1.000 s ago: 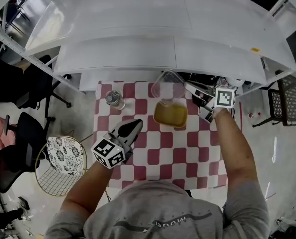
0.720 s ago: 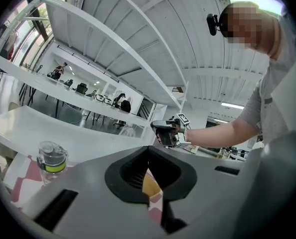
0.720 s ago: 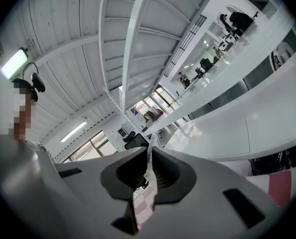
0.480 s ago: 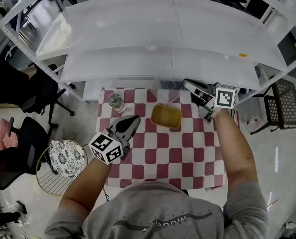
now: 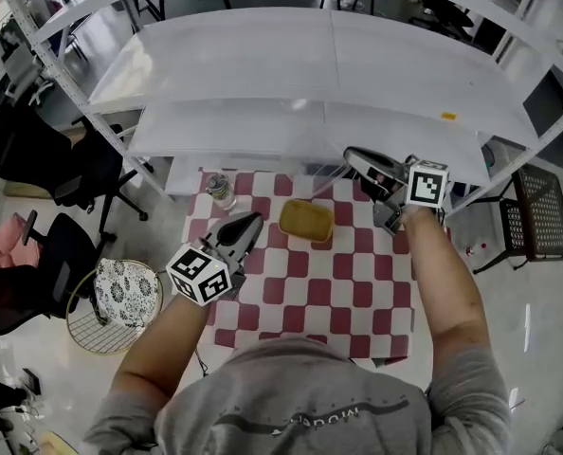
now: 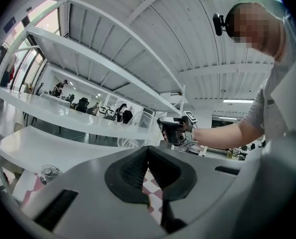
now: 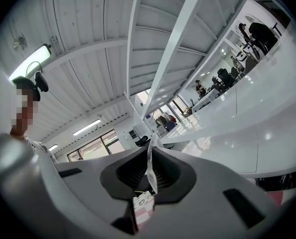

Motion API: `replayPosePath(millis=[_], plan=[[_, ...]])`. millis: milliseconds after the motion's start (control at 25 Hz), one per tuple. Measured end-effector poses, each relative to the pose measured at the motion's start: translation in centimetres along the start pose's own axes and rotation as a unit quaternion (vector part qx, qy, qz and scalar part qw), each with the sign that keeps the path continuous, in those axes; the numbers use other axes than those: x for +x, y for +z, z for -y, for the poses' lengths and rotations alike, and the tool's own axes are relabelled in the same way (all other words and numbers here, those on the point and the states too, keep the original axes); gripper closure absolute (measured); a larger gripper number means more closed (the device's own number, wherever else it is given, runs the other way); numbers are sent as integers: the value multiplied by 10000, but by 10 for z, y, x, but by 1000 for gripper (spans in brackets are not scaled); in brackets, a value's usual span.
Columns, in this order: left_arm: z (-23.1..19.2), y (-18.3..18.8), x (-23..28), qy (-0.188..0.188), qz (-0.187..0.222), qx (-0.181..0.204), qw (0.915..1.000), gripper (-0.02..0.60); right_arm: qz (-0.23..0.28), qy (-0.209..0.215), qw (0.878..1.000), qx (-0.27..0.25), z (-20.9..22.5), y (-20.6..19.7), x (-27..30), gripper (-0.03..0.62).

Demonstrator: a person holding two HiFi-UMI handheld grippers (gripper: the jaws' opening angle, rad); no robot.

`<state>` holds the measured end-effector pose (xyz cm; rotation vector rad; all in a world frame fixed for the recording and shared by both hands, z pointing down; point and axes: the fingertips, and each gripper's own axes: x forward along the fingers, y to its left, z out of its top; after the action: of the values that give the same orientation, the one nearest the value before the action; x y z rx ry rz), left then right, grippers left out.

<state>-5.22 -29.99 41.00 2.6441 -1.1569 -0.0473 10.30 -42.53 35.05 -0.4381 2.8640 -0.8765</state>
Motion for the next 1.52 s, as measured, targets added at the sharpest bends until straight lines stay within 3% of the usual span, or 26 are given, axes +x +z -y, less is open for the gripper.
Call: replayPosePath(millis=[360, 600, 960, 1280, 1520], plan=[[45, -3, -7, 376, 136, -1, 9992, 569, -3, 53, 9999, -139, -30, -5, -35, 552], [63, -16, -13, 624, 55, -16, 9980, 569, -206, -55, 9982, -557, -41, -29, -51, 553], [69, -45, -23, 851, -191, -151, 9961, 569, -373, 6, 9977, -562, -45, -68, -54, 552], [57, -71, -34, 783, -394, -259, 9958, 569, -472, -79, 9982, -350, -51, -103, -50, 553], [34, -90, -51, 493, -551, -402, 9965, 569, -525, -337, 9979, -200, -61, -137, -37, 553]])
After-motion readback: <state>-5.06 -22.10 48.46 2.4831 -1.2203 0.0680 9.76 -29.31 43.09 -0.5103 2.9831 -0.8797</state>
